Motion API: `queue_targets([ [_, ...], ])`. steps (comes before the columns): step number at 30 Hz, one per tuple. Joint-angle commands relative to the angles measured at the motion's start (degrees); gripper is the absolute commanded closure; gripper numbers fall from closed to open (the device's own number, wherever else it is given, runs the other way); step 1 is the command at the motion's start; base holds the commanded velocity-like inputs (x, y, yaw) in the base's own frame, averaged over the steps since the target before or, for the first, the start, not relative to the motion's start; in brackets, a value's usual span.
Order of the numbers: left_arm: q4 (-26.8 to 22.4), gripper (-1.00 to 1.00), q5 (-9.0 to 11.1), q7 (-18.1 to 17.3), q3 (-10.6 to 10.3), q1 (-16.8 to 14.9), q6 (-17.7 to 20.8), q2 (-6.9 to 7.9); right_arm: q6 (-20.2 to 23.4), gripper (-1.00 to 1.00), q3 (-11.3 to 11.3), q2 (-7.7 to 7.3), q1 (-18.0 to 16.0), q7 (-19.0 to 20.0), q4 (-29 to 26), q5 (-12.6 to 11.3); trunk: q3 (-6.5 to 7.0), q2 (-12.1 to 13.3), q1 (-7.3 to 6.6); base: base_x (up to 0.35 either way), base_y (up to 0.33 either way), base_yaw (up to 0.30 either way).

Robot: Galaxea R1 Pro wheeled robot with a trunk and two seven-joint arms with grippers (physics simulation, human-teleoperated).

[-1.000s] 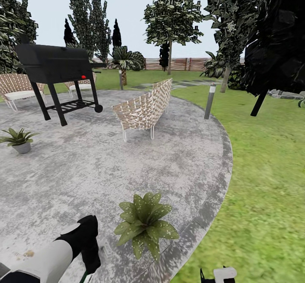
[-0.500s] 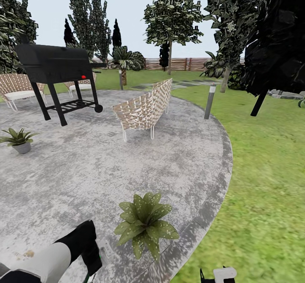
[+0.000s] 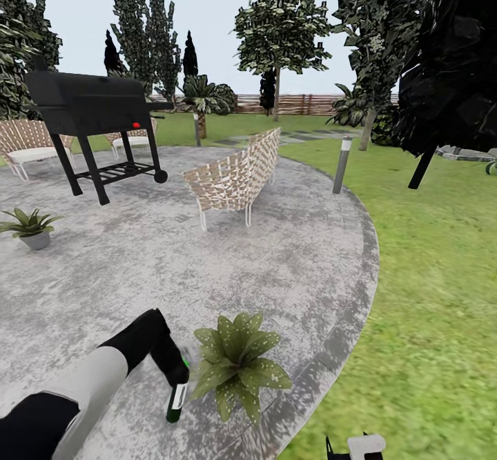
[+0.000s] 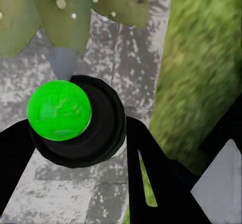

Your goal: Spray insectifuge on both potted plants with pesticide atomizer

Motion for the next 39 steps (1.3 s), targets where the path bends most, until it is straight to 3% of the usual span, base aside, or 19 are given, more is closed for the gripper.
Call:
queue_targets([
  [1, -0.1, 1.00, -0.8, -2.5, -0.4, -1.2, 0.7, 0.01, -0.1, -1.00, 0.0, 0.00, 0.0, -0.5, 0.1, 0.6, -0.07, 0.0, -0.01, 0.000, 0.000, 0.000],
  [5, -0.2, 1.00, -7.8, -11.3, -1.9, -4.0, 1.4, -1.04, -0.1, -1.00, 0.0, -0.06, 0.0, -0.4, 0.1, 0.6, -0.07, 0.0, -0.01, 0.000, 0.000, 0.000],
  [7, -0.9, 1.00, -9.5, -13.8, -2.0, -4.5, 1.5, -1.73, -0.1, -1.00, 0.0, -0.03, 0.0, -0.4, 0.1, 0.6, -0.07, 0.0, -0.01, 0.000, 0.000, 0.000],
  [11, -2.7, 1.00, -12.6, -15.7, -2.1, -5.3, 1.6, -2.78, -0.1, -1.00, 0.0, -0.03, 0.0, -0.4, 0.1, 0.7, -0.07, 0.0, -0.01, 0.000, 0.000, 0.000],
  [14, -2.9, 1.00, -15.1, -19.6, -2.1, -6.0, 1.7, -3.41, -0.1, -1.00, 0.0, -0.01, 0.0, -0.4, 0.1, 0.7, -0.07, 0.0, -0.01, 0.000, 0.000, 0.000],
  [18, -2.9, 1.00, -22.6, -22.0, -2.0, -6.1, 1.8, -4.12, -0.1, -1.00, 0.0, 0.06, 0.0, -0.4, 0.1, 0.6, -0.07, 0.0, -0.01, 0.000, 0.000, 0.000],
  [20, -2.9, 1.00, -24.9, -22.2, -1.9, -6.2, 1.9, -4.40, -0.1, -1.00, 0.0, 0.08, 0.0, -0.4, 0.1, 0.6, -0.07, 0.0, -0.01, 0.024, 0.000, 0.000],
  [25, -3.9, 1.00, -25.9, -22.2, -1.7, -6.3, 2.0, -5.41, -0.1, -1.00, 0.0, 0.01, 0.0, -0.5, 0.1, 0.6, -0.07, 0.0, -0.01, 0.196, 0.000, -0.095],
  [31, -4.4, 1.00, -26.2, -22.2, -1.8, -6.0, 2.0, -5.53, -0.1, -1.00, -0.1, 0.00, 0.0, -0.5, 0.1, 0.6, -0.07, 0.0, -0.01, 0.042, 0.000, -0.255],
  [39, -4.3, 1.00, -26.3, -22.4, -2.0, -6.2, 2.0, -5.52, -0.1, -1.00, -0.1, -0.04, 0.0, -0.5, 0.0, 0.6, -0.07, 0.0, -0.01, 0.051, 0.000, -0.021],
])
